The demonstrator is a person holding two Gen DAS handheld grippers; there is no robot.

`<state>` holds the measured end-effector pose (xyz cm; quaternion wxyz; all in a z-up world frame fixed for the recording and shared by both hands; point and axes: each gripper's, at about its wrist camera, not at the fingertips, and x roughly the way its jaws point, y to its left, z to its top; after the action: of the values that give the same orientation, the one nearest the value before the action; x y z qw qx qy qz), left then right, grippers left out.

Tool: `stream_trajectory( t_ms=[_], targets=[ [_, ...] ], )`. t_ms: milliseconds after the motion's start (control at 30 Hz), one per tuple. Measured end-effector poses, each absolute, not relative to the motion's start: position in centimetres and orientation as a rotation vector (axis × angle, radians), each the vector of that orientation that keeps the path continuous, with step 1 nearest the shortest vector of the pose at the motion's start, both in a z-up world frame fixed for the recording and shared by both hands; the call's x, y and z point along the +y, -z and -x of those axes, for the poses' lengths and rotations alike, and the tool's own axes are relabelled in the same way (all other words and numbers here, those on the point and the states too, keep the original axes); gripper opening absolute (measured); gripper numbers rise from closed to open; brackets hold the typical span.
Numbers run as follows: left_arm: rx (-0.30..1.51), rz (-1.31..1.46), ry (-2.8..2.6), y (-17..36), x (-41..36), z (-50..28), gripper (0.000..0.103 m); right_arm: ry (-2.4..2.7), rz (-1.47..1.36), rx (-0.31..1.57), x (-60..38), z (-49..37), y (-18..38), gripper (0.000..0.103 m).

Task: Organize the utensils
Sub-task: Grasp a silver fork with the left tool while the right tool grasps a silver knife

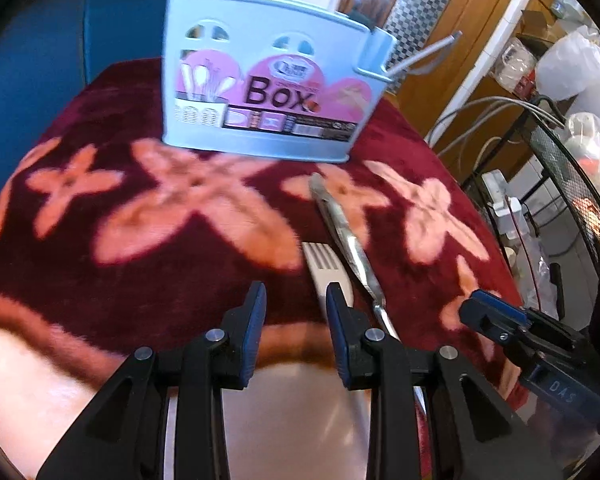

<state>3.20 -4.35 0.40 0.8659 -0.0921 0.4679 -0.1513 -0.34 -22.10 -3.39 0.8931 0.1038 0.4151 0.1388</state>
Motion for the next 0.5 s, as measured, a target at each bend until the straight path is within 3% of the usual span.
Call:
stream_trajectory(
  t_ms=[233,367,500],
  targets=[
    [1.003,0.2,0.367,0.2,-5.6,-3.9,0.031,-0.271,-0.22,0.846,-23.1,0.6,3.6,0.031],
    [1.004,0.2,0.371,0.4,-5.9,-4.3,0.025,-0.262,-0.222,0.839,-23.5,0.8,3.7,0.032],
    [1.002,0.207,0.393,0.7,-6.1,-4.7,0.011,-0.258,-0.234,0.846,-23.8,0.6,4.0,0.032]
  ],
)
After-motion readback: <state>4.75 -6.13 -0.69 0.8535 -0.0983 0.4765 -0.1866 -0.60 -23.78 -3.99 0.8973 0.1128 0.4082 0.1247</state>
